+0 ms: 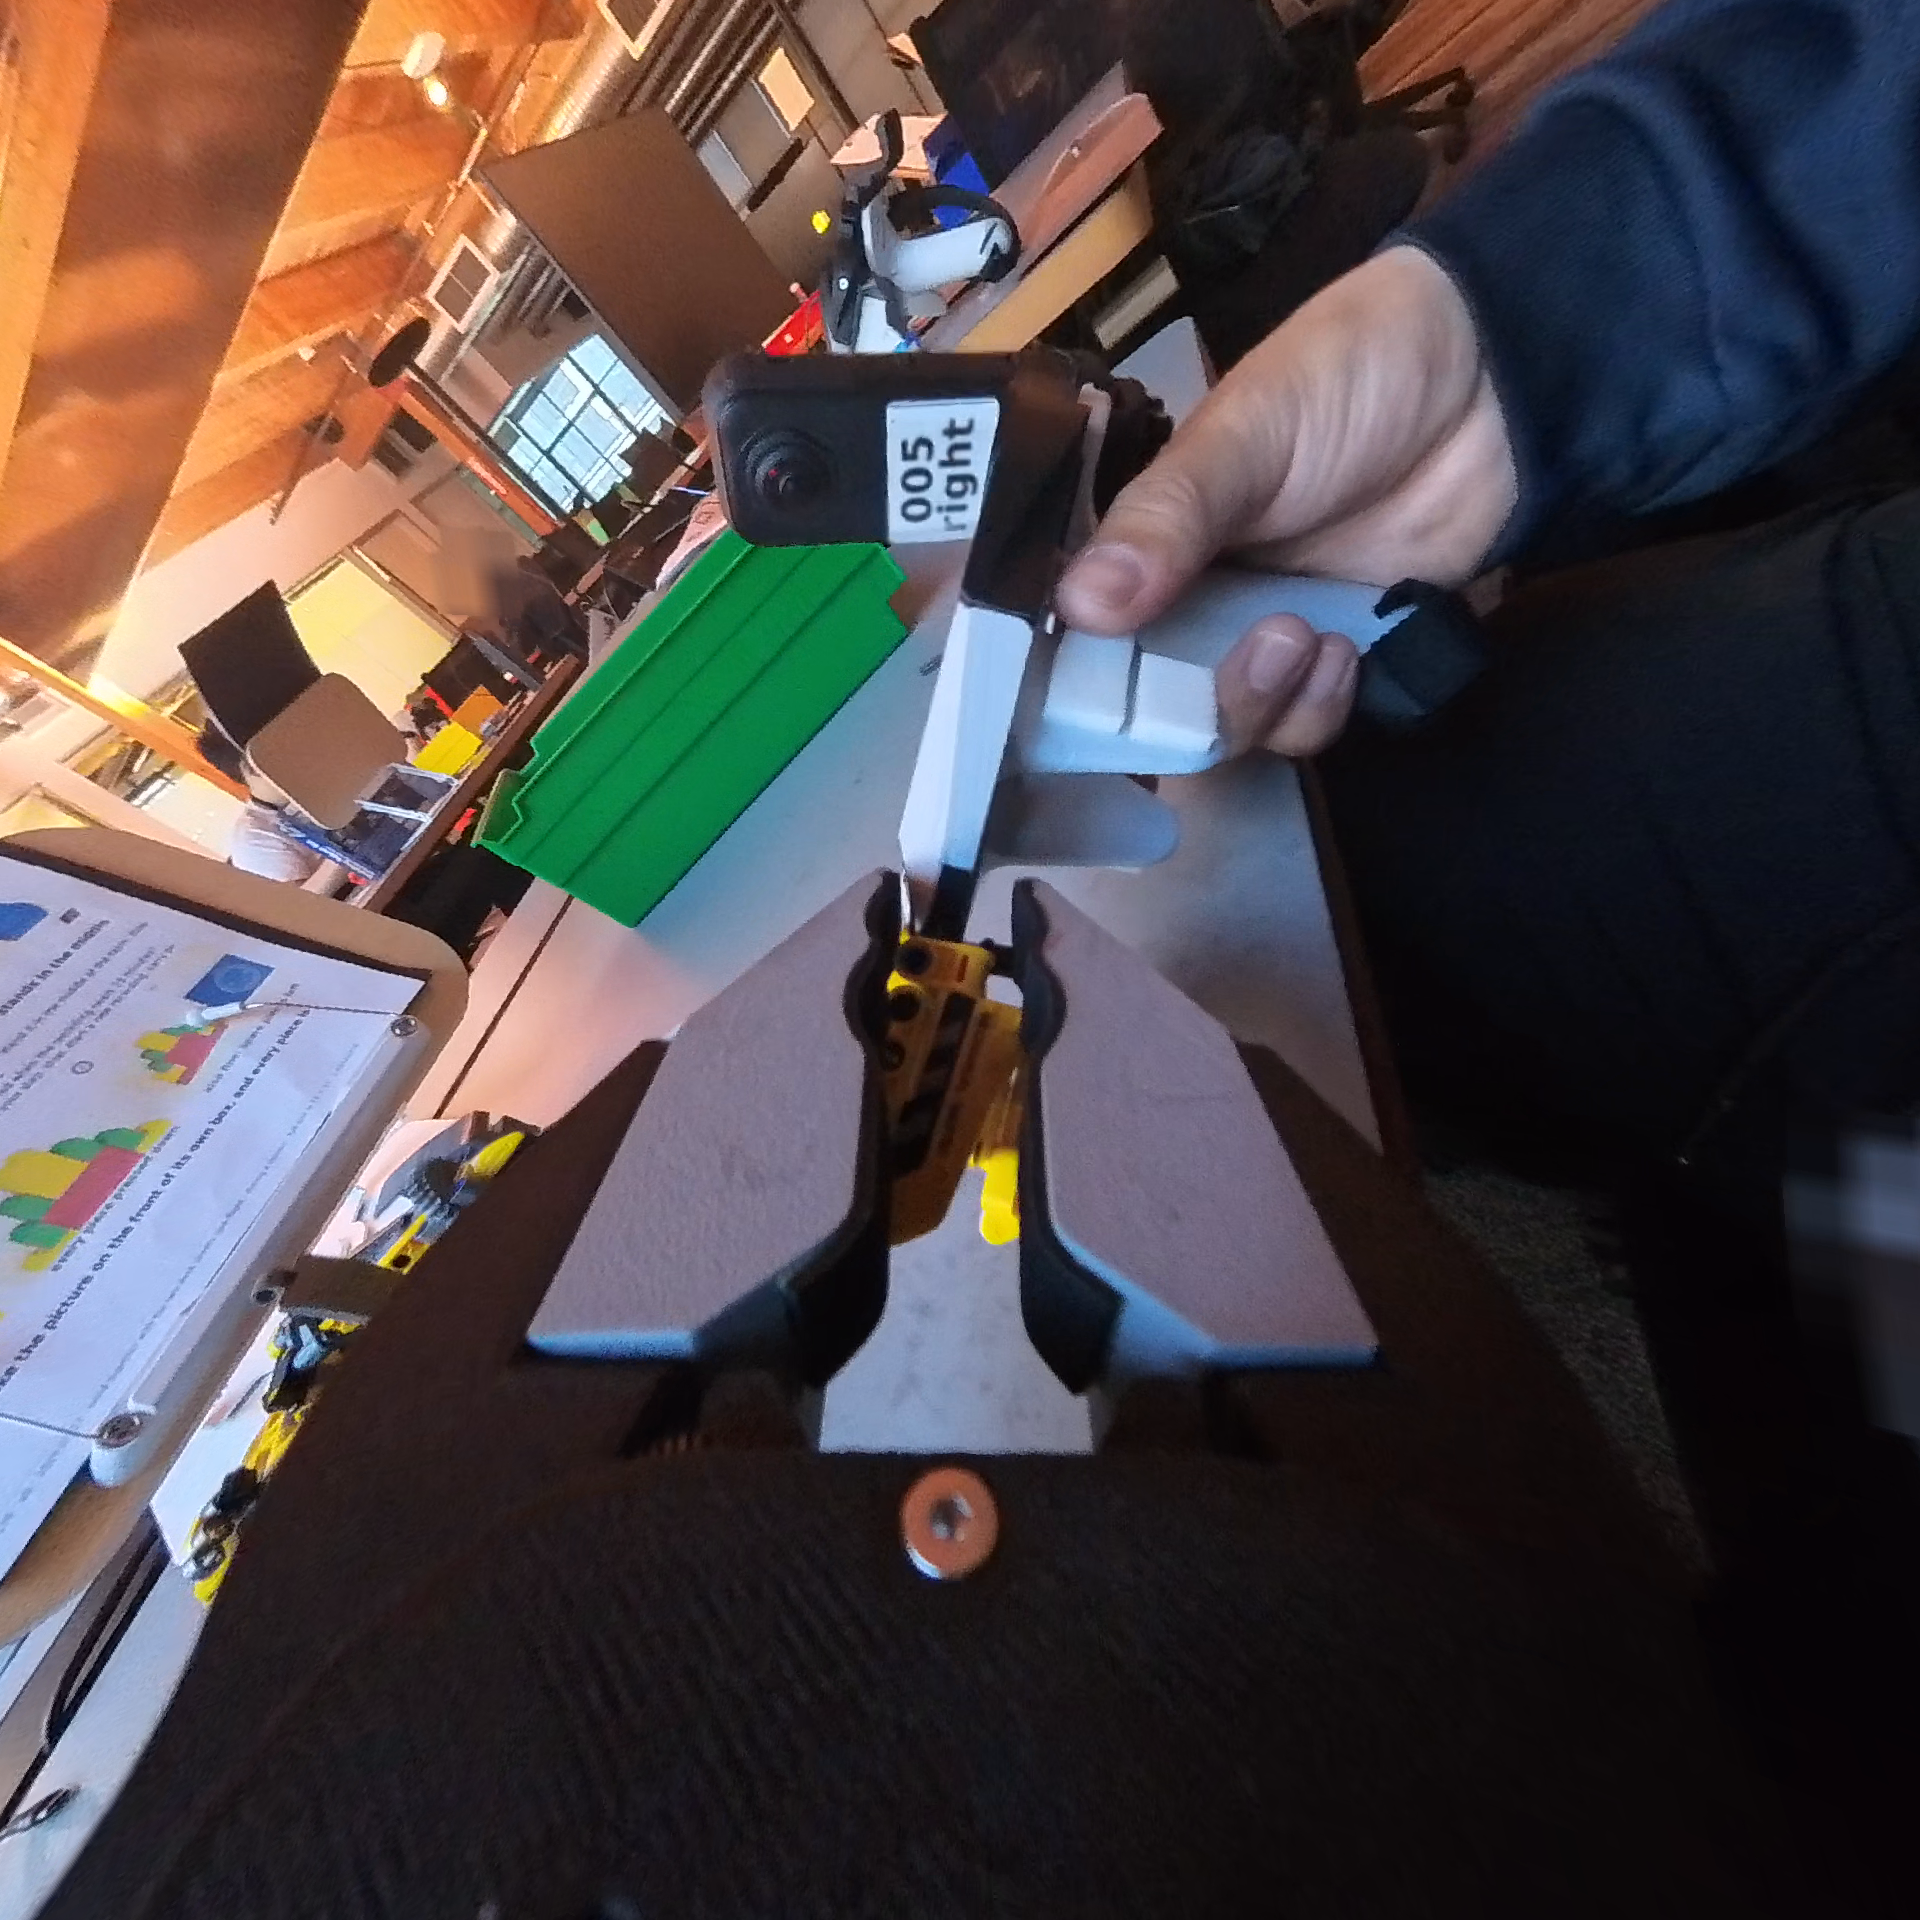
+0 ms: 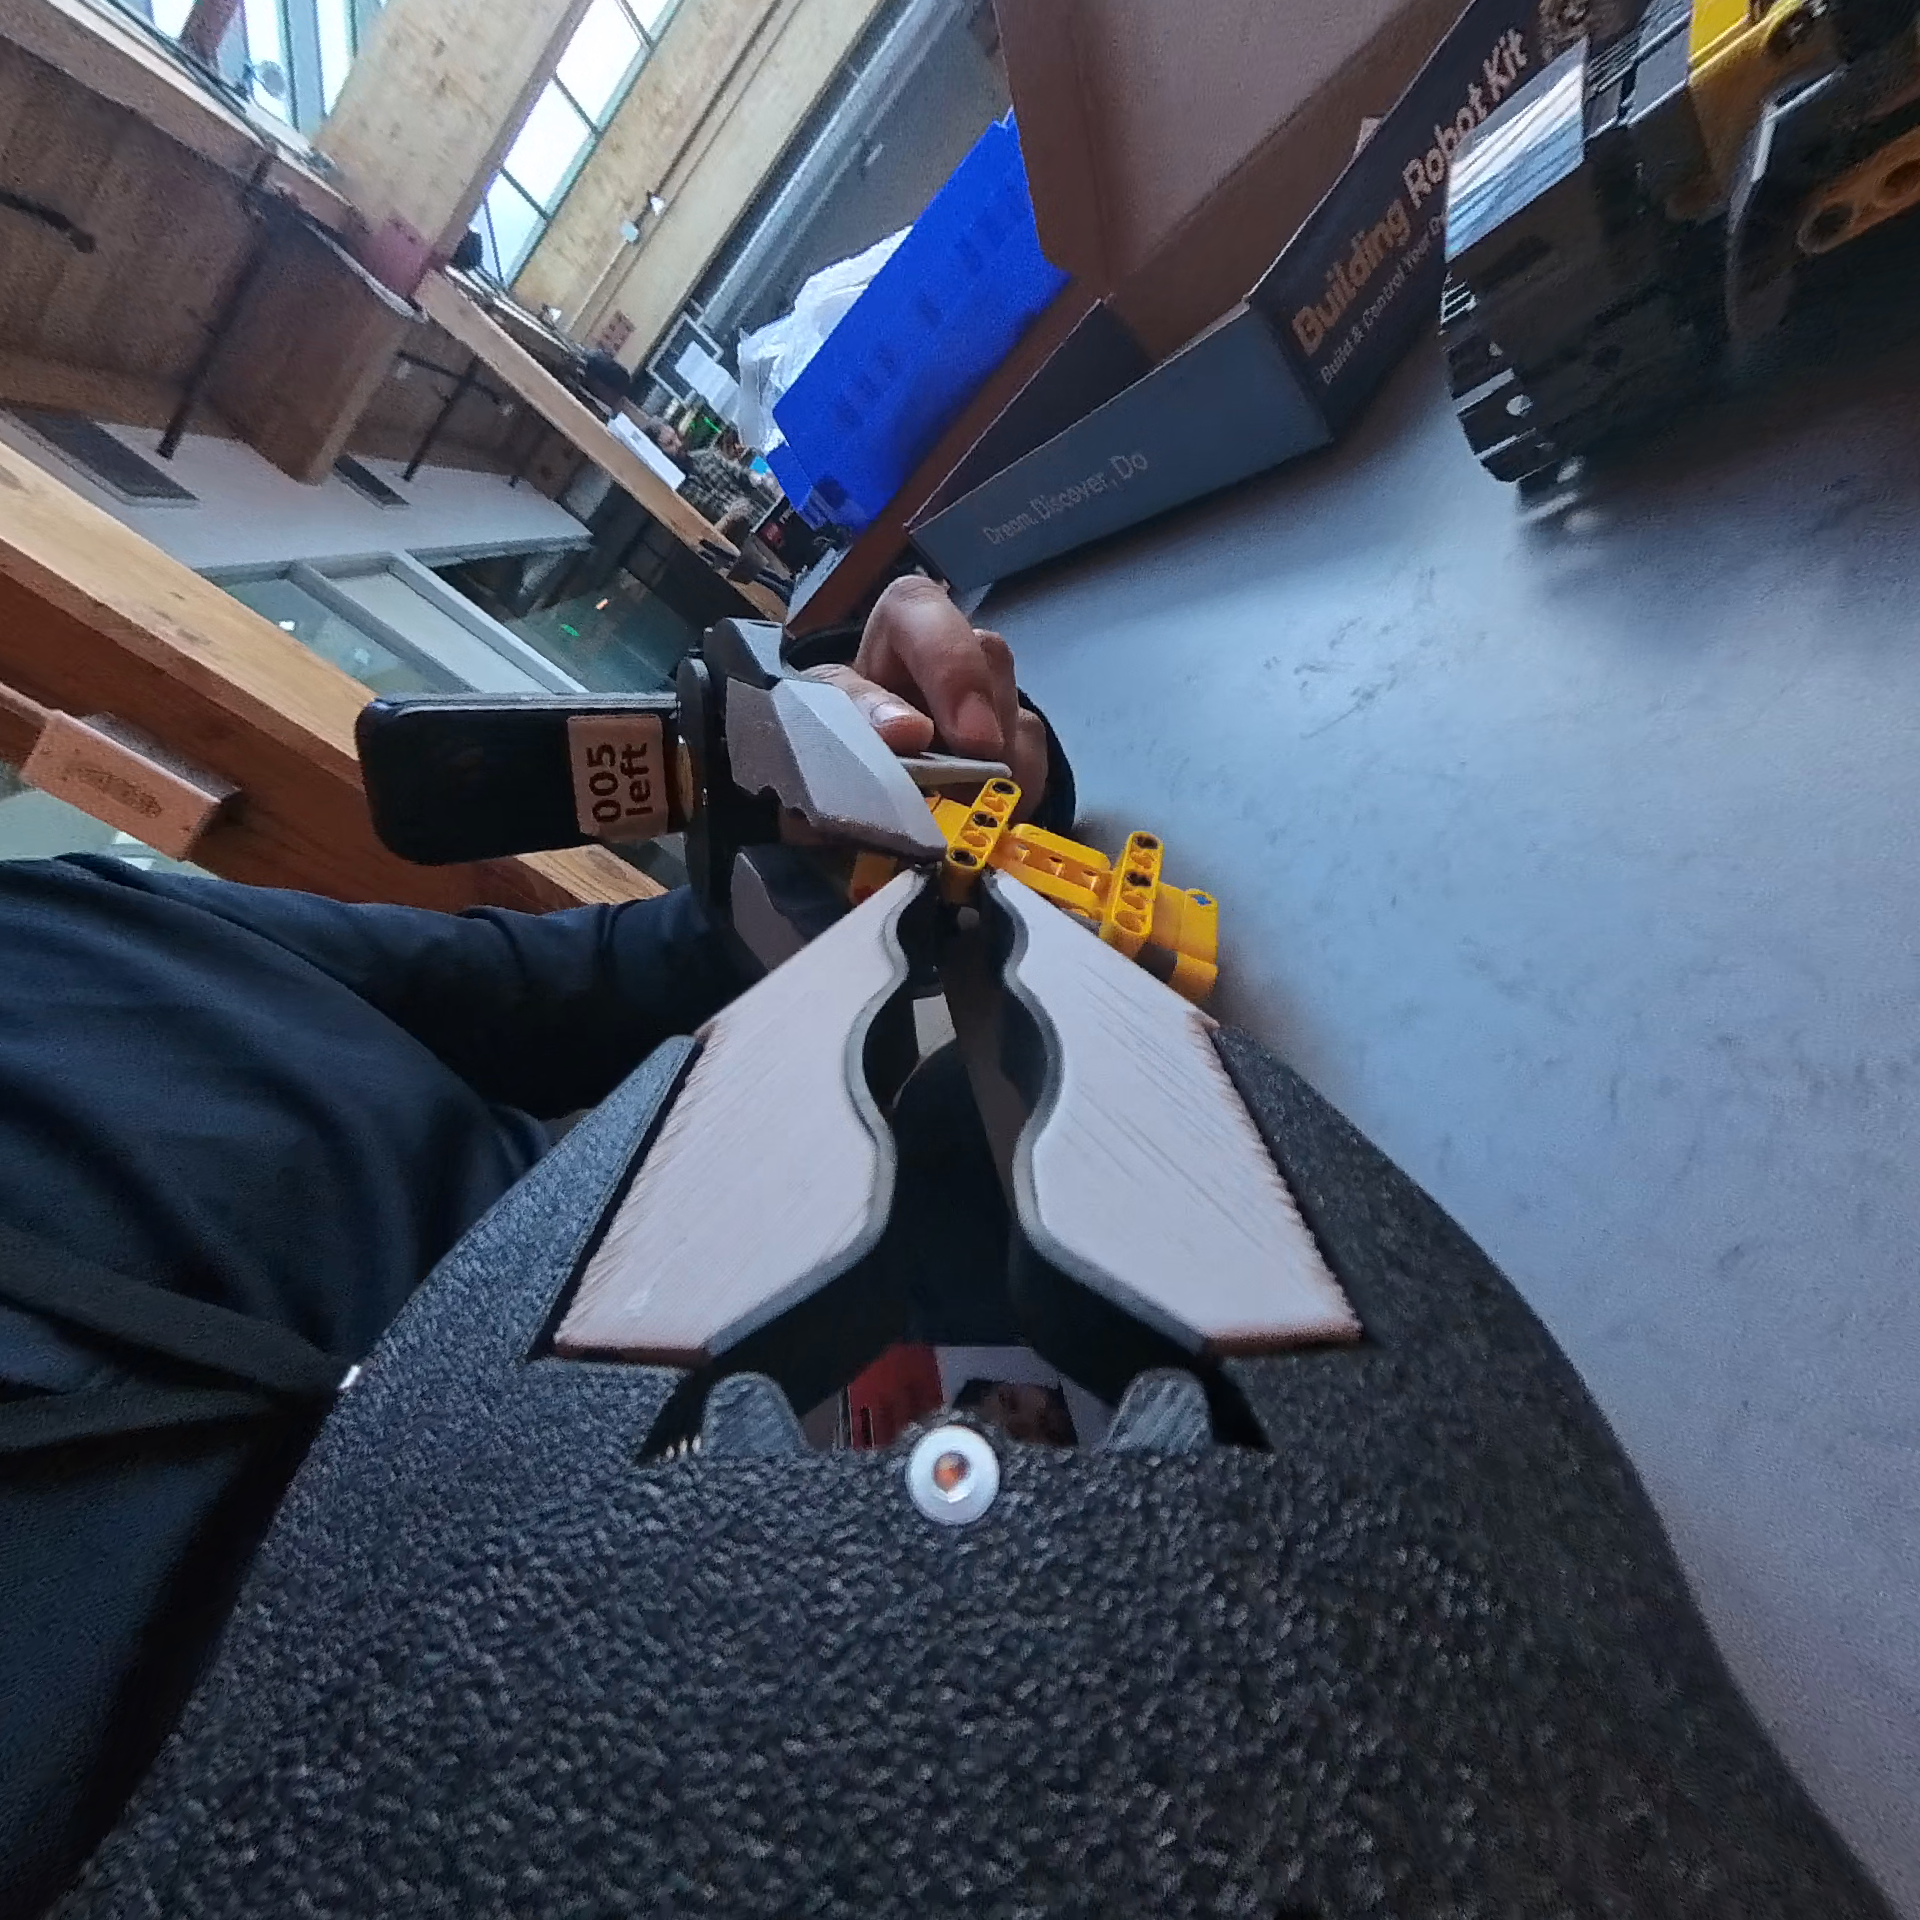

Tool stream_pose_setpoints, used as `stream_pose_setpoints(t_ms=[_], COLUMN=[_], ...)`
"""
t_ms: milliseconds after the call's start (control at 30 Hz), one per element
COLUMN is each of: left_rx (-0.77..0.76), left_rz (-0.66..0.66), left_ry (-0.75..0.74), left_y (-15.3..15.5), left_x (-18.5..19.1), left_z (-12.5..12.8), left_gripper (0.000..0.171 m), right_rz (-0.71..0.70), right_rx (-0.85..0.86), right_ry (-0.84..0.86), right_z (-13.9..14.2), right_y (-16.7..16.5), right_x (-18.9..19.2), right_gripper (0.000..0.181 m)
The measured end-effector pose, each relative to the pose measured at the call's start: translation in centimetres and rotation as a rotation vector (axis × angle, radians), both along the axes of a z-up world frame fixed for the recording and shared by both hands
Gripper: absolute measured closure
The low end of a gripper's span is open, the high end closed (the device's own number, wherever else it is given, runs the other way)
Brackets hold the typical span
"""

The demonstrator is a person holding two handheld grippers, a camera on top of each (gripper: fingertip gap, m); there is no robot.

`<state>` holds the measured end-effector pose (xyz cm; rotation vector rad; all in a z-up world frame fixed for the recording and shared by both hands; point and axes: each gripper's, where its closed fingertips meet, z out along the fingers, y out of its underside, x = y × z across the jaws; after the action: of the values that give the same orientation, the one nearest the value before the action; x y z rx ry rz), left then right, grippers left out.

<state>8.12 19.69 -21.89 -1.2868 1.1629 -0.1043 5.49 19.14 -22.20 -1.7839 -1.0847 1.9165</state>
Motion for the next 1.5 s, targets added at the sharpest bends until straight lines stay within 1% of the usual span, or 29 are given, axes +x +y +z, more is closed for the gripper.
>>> stream_pose_setpoints(t_ms=[67,100,133,167,200,267,300,333,400,500,567,667,767,900,1067,1167,1267,1400,1500], left_rx=[-0.013,-0.028,-0.050,-0.081,-0.120,-0.184,-0.199,-0.202,-0.190,-0.097,-0.075,-0.061,-0.058,-0.018,0.009,0.047,0.047,0.041,0.046], left_rz=[0.008,0.014,0.029,0.044,0.049,0.055,0.049,0.037,0.033,0.067,0.059,0.069,0.068,0.067,0.069,0.074,0.065,0.063,0.060], left_ry=[0.001,0.008,0.018,0.030,0.048,0.081,0.088,0.090,0.127,0.232,0.229,0.219,0.211,0.238,0.265,0.316,0.300,0.268,0.283], left_y=[0.1,0.2,0.3,0.4,0.4,0.4,0.3,0.1,0.0,0.2,0.0,0.3,0.4,0.2,0.2,0.4,0.3,0.8,0.9], left_x=[-0.1,-0.2,-0.5,-0.9,-1.3,-2.0,-2.0,-1.8,-1.3,-1.1,-0.4,-0.1,0.2,0.7,1.2,1.0,1.0,0.9,0.7], left_z=[-0.1,-0.3,-0.5,-0.9,-1.3,-2.2,-2.4,-2.4,-2.7,-3.1,-3.2,-3.3,-3.3,-3.5,-3.6,-3.8,-3.8,-3.5,-3.7], left_gripper=[0.152,0.146,0.134,0.125,0.122,0.124,0.131,0.137,0.140,0.141,0.142,0.142,0.141,0.141,0.142,0.141,0.141,0.141,0.141], right_rz=[-0.006,-0.004,-0.009,-0.018,-0.014,0.003,0.002,0.008,0.009,-0.012,-0.038,-0.075,-0.095,-0.113,-0.051,-0.011,0.044,0.129,0.189], right_rx=[-0.005,-0.001,0.008,0.022,0.028,0.025,0.028,0.030,0.039,0.092,0.146,0.237,0.240,0.219,0.285,0.328,0.370,0.333,0.417], right_ry=[0.001,-0.002,-0.011,-0.020,-0.018,-0.014,-0.018,-0.014,-0.013,-0.030,-0.034,-0.075,-0.088,-0.063,-0.140,-0.193,-0.256,-0.314,-0.373], right_z=[0.0,0.0,-0.1,-0.3,-0.3,-0.2,-0.3,-0.2,-0.2,-0.5,-0.6,-1.5,-1.8,-1.2,-2.3,-2.6,-2.7,-2.6,-3.2], right_y=[0.1,0.1,0.1,0.3,0.2,0.0,0.0,-0.1,-0.1,-0.2,-0.4,-0.7,-1.0,-0.5,-1.1,-1.0,-1.1,-1.1,-1.1], right_x=[0.0,0.1,0.1,0.2,0.3,0.5,0.6,0.6,0.6,1.0,1.8,3.2,3.7,3.7,3.3,3.2,3.2,2.7,2.6], right_gripper=[0.176,0.176,0.176,0.176,0.176,0.176,0.176,0.176,0.176,0.176,0.176,0.177,0.171,0.174,0.176,0.176,0.176,0.178,0.179])
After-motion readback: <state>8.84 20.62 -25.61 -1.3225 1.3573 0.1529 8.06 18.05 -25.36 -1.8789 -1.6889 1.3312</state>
